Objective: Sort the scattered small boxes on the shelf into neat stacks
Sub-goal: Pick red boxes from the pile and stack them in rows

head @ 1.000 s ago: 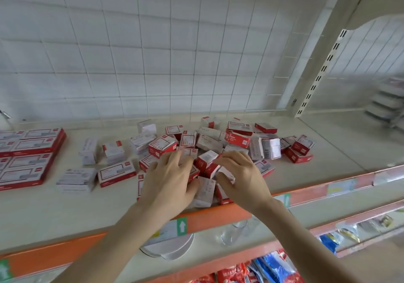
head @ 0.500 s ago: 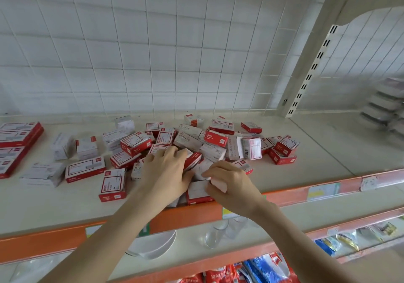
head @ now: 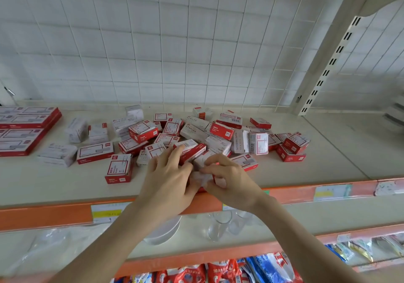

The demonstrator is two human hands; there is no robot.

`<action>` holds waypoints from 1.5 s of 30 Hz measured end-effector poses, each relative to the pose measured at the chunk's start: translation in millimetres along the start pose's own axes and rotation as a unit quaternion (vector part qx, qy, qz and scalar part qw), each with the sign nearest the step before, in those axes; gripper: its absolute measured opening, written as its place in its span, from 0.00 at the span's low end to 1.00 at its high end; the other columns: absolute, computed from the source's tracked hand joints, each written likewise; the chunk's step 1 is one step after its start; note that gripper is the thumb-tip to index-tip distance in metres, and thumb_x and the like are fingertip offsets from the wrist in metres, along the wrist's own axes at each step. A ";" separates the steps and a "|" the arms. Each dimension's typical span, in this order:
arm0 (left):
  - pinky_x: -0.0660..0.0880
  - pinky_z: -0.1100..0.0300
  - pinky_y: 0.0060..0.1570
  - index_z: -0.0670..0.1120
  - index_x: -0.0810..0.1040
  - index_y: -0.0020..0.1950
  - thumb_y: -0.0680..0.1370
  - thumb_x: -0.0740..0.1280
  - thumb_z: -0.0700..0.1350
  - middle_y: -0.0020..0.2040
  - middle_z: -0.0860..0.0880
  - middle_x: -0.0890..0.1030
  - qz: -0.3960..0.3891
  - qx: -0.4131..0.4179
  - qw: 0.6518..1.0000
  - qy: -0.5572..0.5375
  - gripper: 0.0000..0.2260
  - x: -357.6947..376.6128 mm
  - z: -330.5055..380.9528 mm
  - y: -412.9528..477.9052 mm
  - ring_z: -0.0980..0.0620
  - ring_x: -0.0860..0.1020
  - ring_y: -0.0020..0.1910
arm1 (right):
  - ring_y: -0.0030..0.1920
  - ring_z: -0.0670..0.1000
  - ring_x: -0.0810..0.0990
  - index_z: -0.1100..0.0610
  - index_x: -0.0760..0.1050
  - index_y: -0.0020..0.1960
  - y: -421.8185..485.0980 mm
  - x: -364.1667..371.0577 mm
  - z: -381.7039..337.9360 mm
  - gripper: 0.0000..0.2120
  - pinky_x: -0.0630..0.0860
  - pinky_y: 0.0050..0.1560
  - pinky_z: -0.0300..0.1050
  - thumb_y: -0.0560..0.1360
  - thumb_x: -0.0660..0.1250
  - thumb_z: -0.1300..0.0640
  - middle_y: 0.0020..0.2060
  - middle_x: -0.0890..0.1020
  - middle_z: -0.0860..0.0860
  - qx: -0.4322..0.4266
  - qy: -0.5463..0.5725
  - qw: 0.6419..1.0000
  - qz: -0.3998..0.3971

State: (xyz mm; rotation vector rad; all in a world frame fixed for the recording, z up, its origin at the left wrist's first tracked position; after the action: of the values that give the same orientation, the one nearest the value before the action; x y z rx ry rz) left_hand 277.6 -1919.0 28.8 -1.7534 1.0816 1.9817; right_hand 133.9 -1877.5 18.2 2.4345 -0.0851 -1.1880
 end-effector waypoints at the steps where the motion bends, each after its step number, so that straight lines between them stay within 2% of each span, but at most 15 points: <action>1: 0.77 0.45 0.42 0.47 0.81 0.38 0.69 0.55 0.59 0.55 0.40 0.79 -0.009 0.001 1.000 0.006 0.20 0.6 -0.1 -0.2 0.39 0.79 0.53 | 0.42 0.49 0.78 0.62 0.80 0.50 -0.2 1.4 0.2 0.19 0.72 0.43 0.34 0.69 0.60 0.51 0.47 0.77 0.56 -0.001 0.002 1.000 -0.006; 5: 0.77 0.42 0.39 0.48 0.81 0.38 0.66 0.56 0.60 0.56 0.38 0.79 -0.019 0.020 0.999 0.028 0.21 4.0 -0.4 2.3 0.38 0.78 0.55 | 0.46 0.48 0.75 0.65 0.79 0.52 -2.6 5.0 -0.5 0.18 0.70 0.47 0.29 0.70 0.59 0.55 0.48 0.78 0.59 0.003 0.019 1.000 -0.006; 9: 0.76 0.44 0.40 0.46 0.79 0.38 0.68 0.55 0.58 0.57 0.40 0.78 0.029 0.037 0.999 -0.012 0.20 3.6 3.3 4.9 0.42 0.70 0.60 | 0.48 0.47 0.74 0.65 0.78 0.53 -5.6 -1.6 -1.6 0.16 0.68 0.52 0.28 0.72 0.59 0.58 0.47 0.78 0.58 -0.005 0.034 0.999 0.011; 11: 0.76 0.45 0.41 0.45 0.79 0.41 0.69 0.55 0.58 0.56 0.43 0.78 0.048 0.041 0.998 -0.026 0.20 1.9 7.2 6.5 0.43 0.73 0.59 | 0.48 0.45 0.74 0.65 0.78 0.53 -6.2 -9.9 -1.8 0.15 0.67 0.52 0.25 0.72 0.60 0.58 0.48 0.78 0.57 -0.011 0.030 0.999 0.025; 14: 0.77 0.44 0.40 0.43 0.79 0.45 0.69 0.55 0.56 0.47 0.46 0.80 0.076 0.055 0.995 -0.040 0.20 -2.6 17.4 10.5 0.43 0.80 0.51 | 0.48 0.39 0.71 0.65 0.78 0.54 -8.5 -22.6 0.6 0.18 0.65 0.51 0.23 0.69 0.61 0.56 0.49 0.79 0.56 -0.010 0.015 0.999 0.043; 17: 0.77 0.45 0.39 0.43 0.79 0.45 0.69 0.55 0.54 0.40 0.48 0.81 0.094 0.070 0.993 -0.035 0.19 -3.3 29.5 16.8 0.45 0.81 0.44 | 0.50 0.44 0.73 0.63 0.79 0.54 -14.4 -31.4 5.3 0.19 0.67 0.52 0.27 0.68 0.61 0.55 0.49 0.79 0.56 0.002 -0.011 0.998 0.062; 20: 0.77 0.46 0.39 0.44 0.79 0.47 0.69 0.57 0.54 0.41 0.48 0.82 0.089 0.084 0.991 -0.051 0.18 -0.2 42.1 25.4 0.45 0.81 0.43 | 0.49 0.52 0.77 0.63 0.79 0.53 -23.9 -41.4 10.9 0.17 0.71 0.52 0.36 0.68 0.61 0.57 0.48 0.79 0.57 0.019 -0.033 0.997 0.073; 25: 0.77 0.49 0.38 0.45 0.80 0.48 0.65 0.74 0.51 0.42 0.48 0.81 0.082 0.102 0.988 -0.080 0.16 4.2 59.2 35.4 0.45 0.81 0.42 | 0.49 0.58 0.78 0.62 0.79 0.53 -45.5 -63.4 32.6 0.18 0.71 0.49 0.39 0.70 0.59 0.55 0.49 0.80 0.56 0.093 -0.114 0.983 0.112; 29: 0.78 0.51 0.38 0.45 0.81 0.48 0.62 0.77 0.51 0.43 0.48 0.80 0.083 0.121 0.986 -0.085 0.19 7.9 66.9 39.4 0.46 0.81 0.43 | 0.49 0.60 0.78 0.62 0.79 0.53 -60.7 -80.4 55.3 0.14 0.71 0.46 0.43 0.70 0.63 0.61 0.49 0.80 0.57 0.181 -0.156 0.957 0.167; 31: 0.78 0.52 0.36 0.45 0.81 0.46 0.63 0.74 0.53 0.42 0.49 0.80 0.086 0.131 0.984 -0.084 0.16 9.3 72.8 40.9 0.47 0.80 0.42 | 0.49 0.61 0.77 0.61 0.78 0.55 -65.9 -84.0 62.6 0.13 0.72 0.45 0.47 0.71 0.64 0.63 0.48 0.80 0.57 0.212 -0.187 0.944 0.172; 34: 0.77 0.54 0.34 0.47 0.82 0.44 0.63 0.69 0.54 0.40 0.51 0.80 0.079 0.144 0.982 -0.095 0.15 10.9 79.9 42.3 0.49 0.80 0.40 | 0.53 0.60 0.76 0.58 0.77 0.57 -72.4 -85.4 69.6 0.13 0.72 0.50 0.52 0.73 0.65 0.62 0.52 0.79 0.56 0.260 -0.236 0.920 0.175; 37: 0.77 0.55 0.35 0.47 0.82 0.46 0.59 0.78 0.52 0.41 0.51 0.80 0.063 0.153 0.982 -0.093 0.18 14.6 81.9 43.1 0.49 0.80 0.41 | 0.55 0.58 0.73 0.56 0.76 0.58 -74.8 -92.0 72.7 0.13 0.68 0.53 0.50 0.76 0.61 0.58 0.56 0.77 0.54 0.310 -0.284 0.889 0.180; 39: 0.77 0.54 0.35 0.47 0.82 0.45 0.58 0.79 0.51 0.41 0.50 0.80 0.057 0.148 0.983 -0.095 0.19 15.3 80.9 42.5 0.48 0.80 0.40 | 0.58 0.58 0.70 0.55 0.74 0.61 -74.9 -96.0 72.9 0.14 0.65 0.54 0.50 0.76 0.59 0.57 0.59 0.75 0.53 0.338 -0.320 0.868 0.173; 42: 0.78 0.52 0.35 0.46 0.82 0.43 0.58 0.79 0.49 0.41 0.49 0.80 0.058 0.130 0.985 -0.092 0.17 14.5 75.4 40.1 0.47 0.80 0.40 | 0.58 0.59 0.69 0.57 0.75 0.59 -70.5 -93.7 64.0 0.14 0.64 0.54 0.51 0.74 0.62 0.59 0.58 0.75 0.54 0.329 -0.321 0.868 0.190; 45: 0.78 0.51 0.36 0.44 0.82 0.43 0.58 0.79 0.48 0.41 0.46 0.81 0.061 0.107 0.989 -0.080 0.17 11.7 64.5 36.9 0.45 0.80 0.40 | 0.49 0.62 0.75 0.58 0.79 0.48 -57.4 -79.9 47.8 0.12 0.67 0.45 0.51 0.68 0.62 0.60 0.48 0.79 0.56 0.246 -0.289 0.902 0.207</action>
State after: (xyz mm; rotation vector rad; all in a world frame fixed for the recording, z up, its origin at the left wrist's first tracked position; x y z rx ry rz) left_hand 204.2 -1902.9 29.4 -1.4253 1.3185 1.9523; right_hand 39.5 -1823.2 28.2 2.1634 -1.1423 -1.7826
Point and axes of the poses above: each hand's wrist, its own y-axis towards the middle knuckle, its own x-axis out of the palm, z = x × y, the point moved 3 cm from there along y, towards the middle knuckle
